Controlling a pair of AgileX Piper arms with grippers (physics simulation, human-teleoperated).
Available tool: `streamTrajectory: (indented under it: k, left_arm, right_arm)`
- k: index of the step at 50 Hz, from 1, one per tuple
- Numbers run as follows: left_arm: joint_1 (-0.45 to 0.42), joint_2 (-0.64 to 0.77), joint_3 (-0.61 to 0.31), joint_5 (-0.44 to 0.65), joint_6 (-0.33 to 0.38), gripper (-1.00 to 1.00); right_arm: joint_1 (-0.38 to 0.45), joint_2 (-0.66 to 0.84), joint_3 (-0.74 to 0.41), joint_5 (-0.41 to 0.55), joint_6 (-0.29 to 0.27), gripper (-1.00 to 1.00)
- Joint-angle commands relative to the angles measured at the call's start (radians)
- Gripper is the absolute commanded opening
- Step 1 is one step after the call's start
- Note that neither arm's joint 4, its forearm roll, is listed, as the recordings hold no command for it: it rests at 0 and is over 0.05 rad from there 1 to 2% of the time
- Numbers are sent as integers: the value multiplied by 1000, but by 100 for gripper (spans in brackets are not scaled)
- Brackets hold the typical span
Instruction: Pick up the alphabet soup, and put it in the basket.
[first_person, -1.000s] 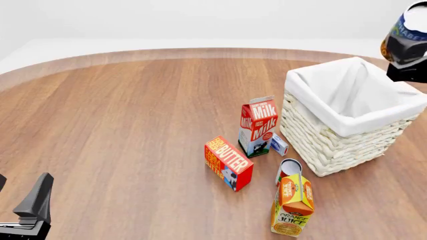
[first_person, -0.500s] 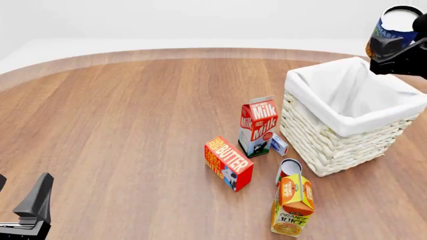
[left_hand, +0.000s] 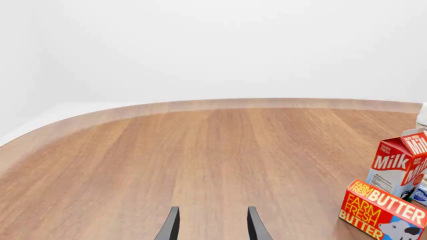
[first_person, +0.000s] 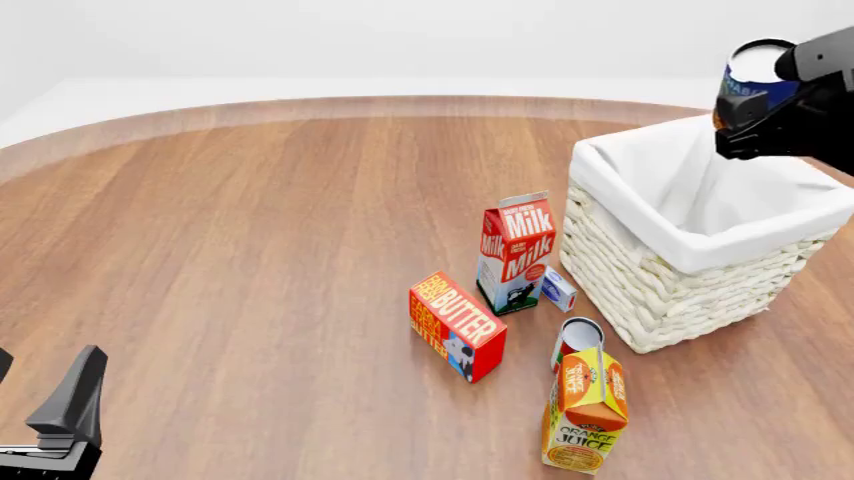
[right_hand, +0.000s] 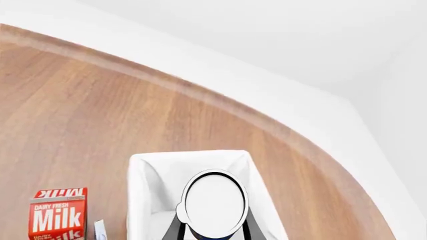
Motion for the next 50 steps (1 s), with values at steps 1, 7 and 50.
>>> streamTrajectory:
  k: [1,7,50]
  left_arm:
    - [0,0,0,0,0,100]
    - [0,0,0,0,0,100]
    - [0,0,0,0,0,100]
  right_arm:
    - [12,42,-49,34,-1,-100]
    - [13,64,-98,74,-8,-100]
    - [14,298,-215,148,-101,-100]
